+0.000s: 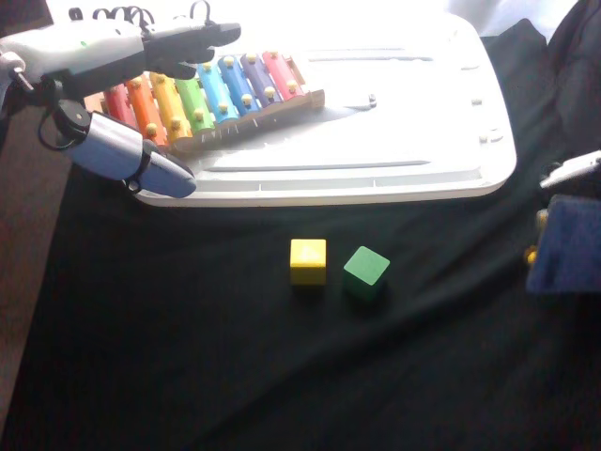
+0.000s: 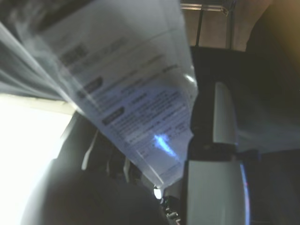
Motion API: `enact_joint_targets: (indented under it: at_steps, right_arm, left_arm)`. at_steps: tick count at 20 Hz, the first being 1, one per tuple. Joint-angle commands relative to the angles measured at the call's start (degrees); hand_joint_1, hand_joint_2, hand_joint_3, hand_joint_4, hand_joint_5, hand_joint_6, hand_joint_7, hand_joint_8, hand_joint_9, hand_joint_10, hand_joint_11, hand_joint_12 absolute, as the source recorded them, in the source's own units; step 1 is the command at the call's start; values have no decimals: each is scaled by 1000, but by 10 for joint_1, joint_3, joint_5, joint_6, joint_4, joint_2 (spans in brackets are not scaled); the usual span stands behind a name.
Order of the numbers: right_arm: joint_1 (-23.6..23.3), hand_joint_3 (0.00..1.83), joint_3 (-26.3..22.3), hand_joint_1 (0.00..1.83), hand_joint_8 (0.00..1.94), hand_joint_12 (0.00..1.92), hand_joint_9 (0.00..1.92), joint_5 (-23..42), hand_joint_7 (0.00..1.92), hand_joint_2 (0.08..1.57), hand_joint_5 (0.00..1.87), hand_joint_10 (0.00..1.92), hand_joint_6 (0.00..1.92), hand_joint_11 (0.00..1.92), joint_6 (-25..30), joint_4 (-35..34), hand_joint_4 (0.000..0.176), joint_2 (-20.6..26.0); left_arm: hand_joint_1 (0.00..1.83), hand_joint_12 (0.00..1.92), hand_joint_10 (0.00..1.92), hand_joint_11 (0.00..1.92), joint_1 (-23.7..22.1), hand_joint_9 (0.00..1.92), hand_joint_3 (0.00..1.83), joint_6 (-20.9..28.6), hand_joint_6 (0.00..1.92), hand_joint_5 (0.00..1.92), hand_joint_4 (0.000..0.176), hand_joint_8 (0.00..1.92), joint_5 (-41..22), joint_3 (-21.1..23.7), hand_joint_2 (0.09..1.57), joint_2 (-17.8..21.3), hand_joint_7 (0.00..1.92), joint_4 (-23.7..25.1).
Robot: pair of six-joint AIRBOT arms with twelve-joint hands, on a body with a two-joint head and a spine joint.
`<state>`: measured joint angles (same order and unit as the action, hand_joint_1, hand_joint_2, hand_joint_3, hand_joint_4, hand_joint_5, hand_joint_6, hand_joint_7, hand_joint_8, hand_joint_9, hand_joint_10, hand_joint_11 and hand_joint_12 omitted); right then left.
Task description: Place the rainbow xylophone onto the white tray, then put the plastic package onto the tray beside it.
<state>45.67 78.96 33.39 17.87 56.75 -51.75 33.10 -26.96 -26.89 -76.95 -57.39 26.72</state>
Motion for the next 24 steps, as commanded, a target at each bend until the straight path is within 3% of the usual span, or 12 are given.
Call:
enact_joint_targets:
  at_steps: [1,3,4,5,8,11,12,15,17,19,22,24]
  right_arm:
    - [-14,0,4,1781,1901,1669,593,37,338,1160,376,1723,1836,599,1,-31,37,6]
    - [-26,0,5,1775,1867,1624,603,38,366,1140,408,1642,1756,686,-3,-30,3,8]
    - [-30,0,5,1771,1796,1597,624,38,396,1128,436,1581,1666,731,-6,-30,0,9]
    - [-34,35,6,1656,1628,1648,634,38,503,1173,447,1612,1629,719,-7,-30,0,9]
    - [-48,46,9,1478,1580,1786,705,39,553,1231,470,1638,1621,869,-12,-30,0,9]
    - [-52,6,11,1485,1427,1601,816,39,656,1191,576,1474,1301,949,-15,-30,0,9]
    - [-52,0,11,1598,1389,1503,775,39,657,1150,622,1419,1178,885,-15,-30,0,9]
    - [-52,0,19,1625,1395,1501,785,39,677,1140,662,1395,1149,807,-15,-28,0,6]
    - [-52,3,22,1488,1413,1623,799,39,693,1182,653,1431,1171,709,-15,-26,0,-1]
    - [-52,0,25,1357,1475,1591,817,39,702,1205,782,1475,1118,754,-15,-24,0,-5]
    - [-57,3,32,1343,1413,1547,830,40,711,1197,798,1410,1187,750,-15,-22,0,-15]
    - [-63,0,41,1484,1350,1575,819,43,712,1163,824,1309,1101,813,-15,-18,0,-28]
  left_arm:
    - [900,1161,3,0,-4,445,0,2,0,0,118,2,-55,2,848,3,251,-18]
    - [888,1254,8,0,-4,470,0,2,0,0,93,4,-54,2,851,3,279,-18]
    - [893,1252,4,0,-4,463,0,2,0,0,99,1,-54,2,850,3,275,-18]
    - [903,1233,1,0,-4,454,0,2,0,0,107,0,-54,2,847,2,265,-18]
    - [914,1217,0,0,-4,426,0,2,0,0,103,0,-54,2,849,2,238,-19]
    - [922,1264,5,0,-4,436,0,2,0,0,85,3,-54,2,846,-1,249,-20]
    - [908,1263,8,0,-4,446,1,2,0,0,90,5,-54,2,852,-1,257,-20]
    - [912,1203,4,0,-3,443,3,2,0,0,104,1,-54,2,864,-1,255,-20]
    - [883,1214,5,0,-3,447,4,2,0,0,101,3,-54,2,872,-1,265,-20]
    - [871,1194,1,0,-2,439,3,2,0,0,114,0,-54,2,877,-2,259,-20]
    - [869,1201,2,0,-2,444,3,2,0,0,119,0,-53,1,883,-2,256,-20]
    - [881,1202,0,0,-2,441,2,2,0,0,114,1,-51,1,882,-2,258,-20]
